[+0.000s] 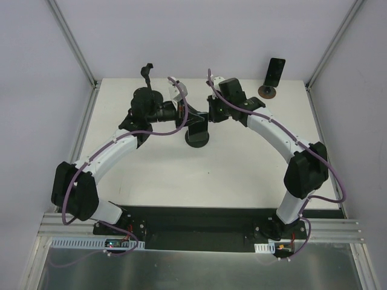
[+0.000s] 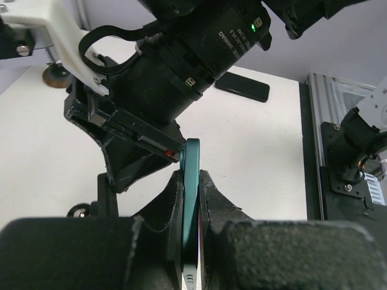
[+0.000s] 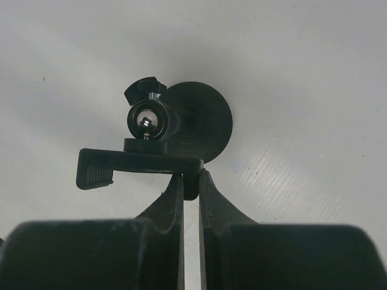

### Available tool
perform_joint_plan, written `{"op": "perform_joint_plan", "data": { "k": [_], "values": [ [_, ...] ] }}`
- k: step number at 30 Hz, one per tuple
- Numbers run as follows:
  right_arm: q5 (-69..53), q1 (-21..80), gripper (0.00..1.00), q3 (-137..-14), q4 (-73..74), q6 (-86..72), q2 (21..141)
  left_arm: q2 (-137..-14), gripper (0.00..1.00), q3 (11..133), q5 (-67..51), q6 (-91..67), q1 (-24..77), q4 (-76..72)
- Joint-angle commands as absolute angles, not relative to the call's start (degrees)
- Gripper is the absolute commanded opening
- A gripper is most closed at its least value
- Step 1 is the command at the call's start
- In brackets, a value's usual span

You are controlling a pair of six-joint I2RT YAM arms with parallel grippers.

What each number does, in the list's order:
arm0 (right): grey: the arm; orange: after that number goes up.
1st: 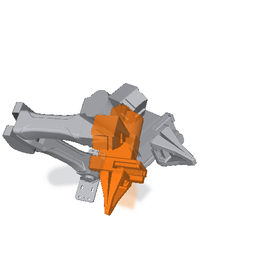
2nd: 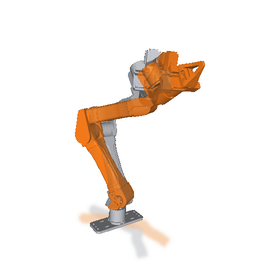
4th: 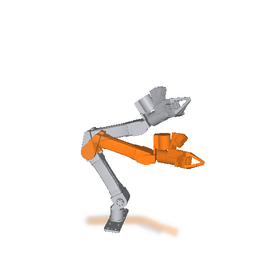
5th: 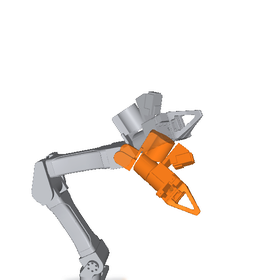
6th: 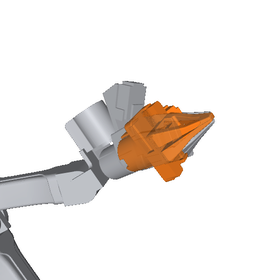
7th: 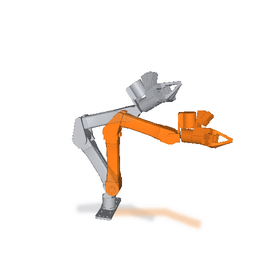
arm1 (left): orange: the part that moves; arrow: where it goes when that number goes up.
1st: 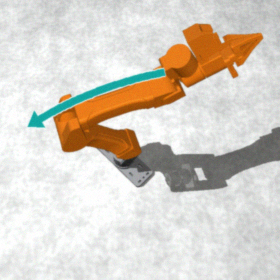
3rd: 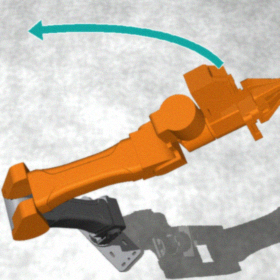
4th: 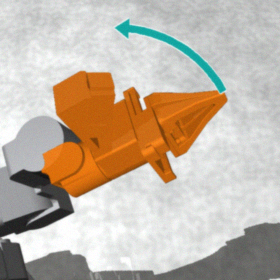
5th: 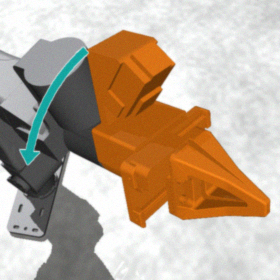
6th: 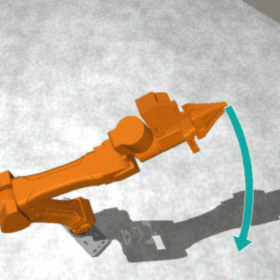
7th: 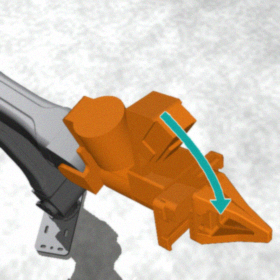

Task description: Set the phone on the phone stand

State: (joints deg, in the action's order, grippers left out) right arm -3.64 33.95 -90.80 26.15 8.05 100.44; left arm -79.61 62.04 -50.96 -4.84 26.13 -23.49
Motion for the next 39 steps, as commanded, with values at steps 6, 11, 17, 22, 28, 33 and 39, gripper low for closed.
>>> {"op": "perform_joint_plan", "data": {
  "k": [6, 11, 17, 22, 28, 33, 39],
  "values": [
    [-23.64, 30.85, 0.01, -89.3, 23.64, 11.16, 97.99, -91.66, 0.0, 68.02, -72.33, -10.19, 25.58, -54.91],
    [-26.36, 30.23, 0.01, -89.3, 23.2, 11.34, 98.7, -97.9, 0.0, 73.56, -75.32, -11.7, 25.49, -55.29],
    [-28.74, 29.45, 0.01, -89.03, 23.73, 11.95, 98.7, -99.84, 0.0, 75.41, -75.32, -6.69, 25.31, -48.7],
    [-30.23, 29.35, 0.01, -89.3, 24.96, 13.09, 98.17, -99.84, 0.0, 76.99, -73.83, -0.89, 25.05, -40.88],
    [-31.9, 29.27, 0.01, -88.86, 26.37, 14.5, 96.94, -101.25, 0.0, 79.27, -74.87, 0.88, 24.96, -36.56],
    [-33.13, 29.44, 0.01, -88.94, 27.07, 15.12, 96.68, -102.65, 0.0, 80.59, -75.59, 0.09, 25.05, -36.56],
    [-34.54, 29.62, 0.01, -88.68, 27.6, 15.73, 96.68, -104.94, 0.0, 83.14, -75.94, -1.3, 24.96, -35.25]
  ]
}}
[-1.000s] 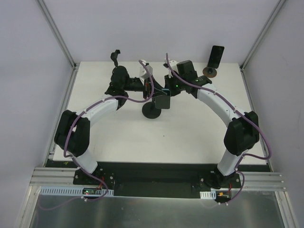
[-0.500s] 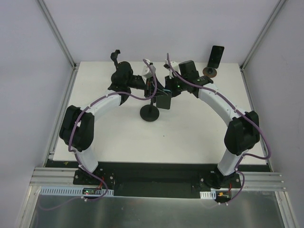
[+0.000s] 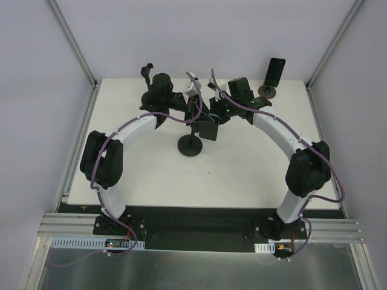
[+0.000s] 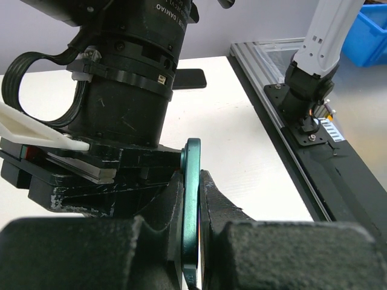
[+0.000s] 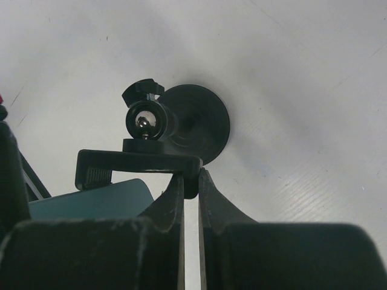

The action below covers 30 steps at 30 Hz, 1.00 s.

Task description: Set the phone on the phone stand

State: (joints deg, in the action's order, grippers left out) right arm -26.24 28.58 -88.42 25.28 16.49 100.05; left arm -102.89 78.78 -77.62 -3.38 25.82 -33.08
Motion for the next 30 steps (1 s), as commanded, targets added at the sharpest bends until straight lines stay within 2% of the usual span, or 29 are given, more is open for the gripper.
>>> {"op": "perform_joint_plan", "data": {
  "k": [1, 12, 22, 30],
  "values": [
    [-34.37, 29.53, 0.01, -88.51, 27.42, 15.73, 96.51, -105.29, 0.0, 83.32, -75.59, -0.71, 24.96, -34.55],
    [-34.98, 29.71, 0.01, -88.15, 27.86, 16.43, 95.8, -104.94, 0.0, 84.82, -71.02, 8.69, 24.26, -21.98],
    [-34.89, 29.09, 0.01, -85.87, 24.44, 14.85, 94.92, -103.19, 0.0, 81.48, -70.66, 10.02, 21.36, -21.62],
    [-34.37, 29.09, 0.01, -85.61, 24.35, 14.85, 94.75, -101.08, 0.0, 78.49, -65.66, 8.97, 20.92, -25.22]
  ]
}}
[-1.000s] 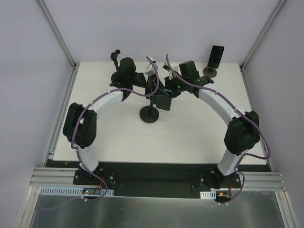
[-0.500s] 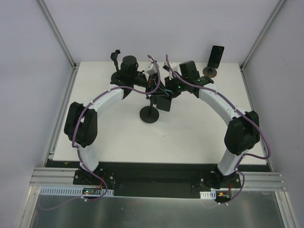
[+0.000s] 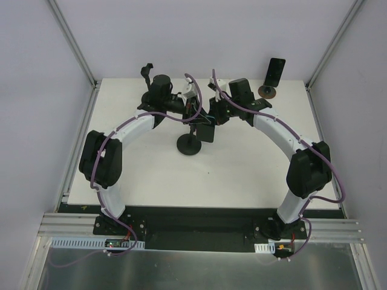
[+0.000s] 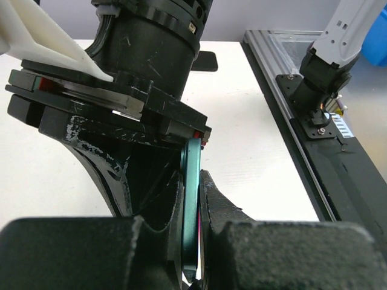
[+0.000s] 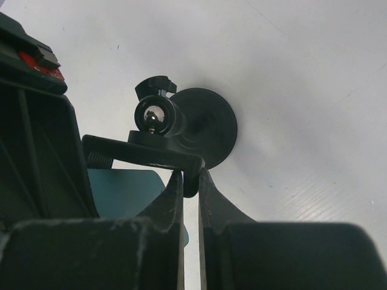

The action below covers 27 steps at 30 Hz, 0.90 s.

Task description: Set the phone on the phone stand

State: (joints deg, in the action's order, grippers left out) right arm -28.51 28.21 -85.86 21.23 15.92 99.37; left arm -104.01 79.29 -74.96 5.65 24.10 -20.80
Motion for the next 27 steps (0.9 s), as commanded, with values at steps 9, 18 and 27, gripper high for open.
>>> {"op": "perform_joint_plan", "data": {
  "k": [9, 18, 27],
  "values": [
    [-36.47, 28.57, 0.01, -89.2, 29.44, 21.61, 95.8, -102.65, 0.0, 82.0, -72.59, 8.7, 20.65, -20.66],
    [-33.86, 28.48, 0.0, -89.05, 29.63, 21.72, 95.72, -101.79, 0.0, 81.83, -68.92, 10.81, 20.57, -17.67],
    [-3.24, 33.04, 0.0, -74.1, 11.97, 6.52, 85.09, -92.65, 0.0, 68.56, -34.69, 8.36, 20.57, -29.78]
  ]
}}
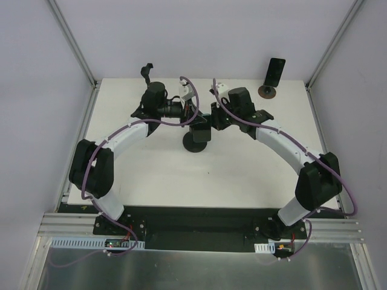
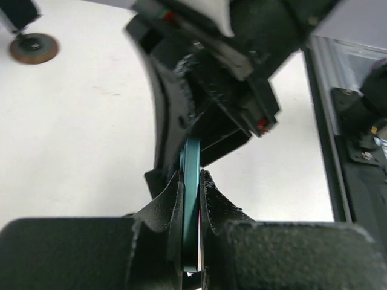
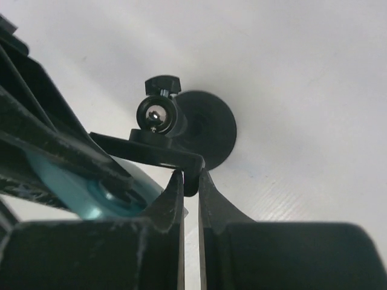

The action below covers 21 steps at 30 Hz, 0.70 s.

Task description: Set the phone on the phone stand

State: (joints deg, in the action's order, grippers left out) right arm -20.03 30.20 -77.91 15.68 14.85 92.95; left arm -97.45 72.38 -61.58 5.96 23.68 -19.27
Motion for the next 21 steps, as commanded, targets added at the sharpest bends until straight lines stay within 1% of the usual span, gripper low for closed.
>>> {"op": "perform_joint_plan", "data": {
  "k": [1, 2, 3, 4, 5, 6, 7, 9, 10, 12, 15, 17, 18, 19, 20, 21],
  "values": [
    [-0.38, 35.57, 0.0, -73.31, 11.08, 4.76, 84.3, -92.2, 0.0, 67.86, -32.02, 8.18, 20.91, -30.14],
    [2.87, 36.73, 0.0, -71.65, 9.6, 1.61, 84.03, -91.68, 0.0, 65.85, -29.47, 7.83, 21.18, -31.28],
    [9.25, 38.13, 0.0, -70.93, 7.84, 0.28, 83.68, -90.97, 0.0, 64.79, -27.09, 7.56, 21.44, -33.55],
    [12.88, 41.36, 0.0, -70.49, 7.21, -1.56, 83.5, -90.62, 0.0, 63.73, -21.24, 7.73, 22.14, -34.27],
    [16.14, 42.79, 0.0, -70.66, 7.56, -4.98, 83.76, -90.44, 0.0, 62.24, -18.66, 7.91, 22.5, -34.89],
    [25.05, 44.46, 0.0, -70.75, 9.04, -7.18, 83.85, -89.83, 0.0, 61.36, -15.76, 7.74, 22.85, -35.85],
    [28.62, 48.13, 0.0, -70.49, 9.05, -8.86, 83.93, -89.48, 0.0, 60.3, -9.9, 6.95, 23.11, -38.82],
    [37.65, 51.66, 0.0, -69.44, 8.88, -14.9, 84.11, -88.34, 0.0, 57.32, -4.86, 6.41, 24.86, -41.47],
    [40.14, 54.9, 0.0, -69.43, 8.44, -15.99, 84.89, -88.24, 0.0, 56.35, -2.48, 7.03, 25.74, -44.09],
    [44.45, 57.64, 0.0, -70.31, 6.87, -17.48, 86.56, -88.59, 0.0, 55.37, -0.97, 6.6, 27.33, -44.91],
    [47.01, 62.65, 0.0, -72.24, 7.29, -17.41, 87.36, -89.65, 0.0, 54.67, 3.86, 9.57, 30.32, -46.14],
    [46.5, 63.89, 0.0, -71.46, 7.21, -16.97, 86.4, -89.82, 0.0, 54.32, 3.26, 9.41, 30.41, -46.14],
    [42.84, 64.24, 0.02, -70.67, 6.51, -16.7, 84.31, -89.91, 0.0, 54.23, 1.77, 9.23, 30.32, -46.23],
    [40.89, 64.34, 0.13, -67.71, 5.89, -16.18, 82.81, -89.91, 0.0, 54.23, 0.63, 9.14, 30.32, -46.14],
    [39.22, 64.42, 0.27, -66.02, 5.11, -15.74, 80.97, -90.0, 0.0, 54.14, 0.09, 8.71, 30.24, -45.97],
    [36.24, 64.42, 0.5, -64.27, 5.01, -15.04, 76.6, -89.83, 0.0, 54.05, -4.61, 8.35, 29.8, -45.62]
  ]
}}
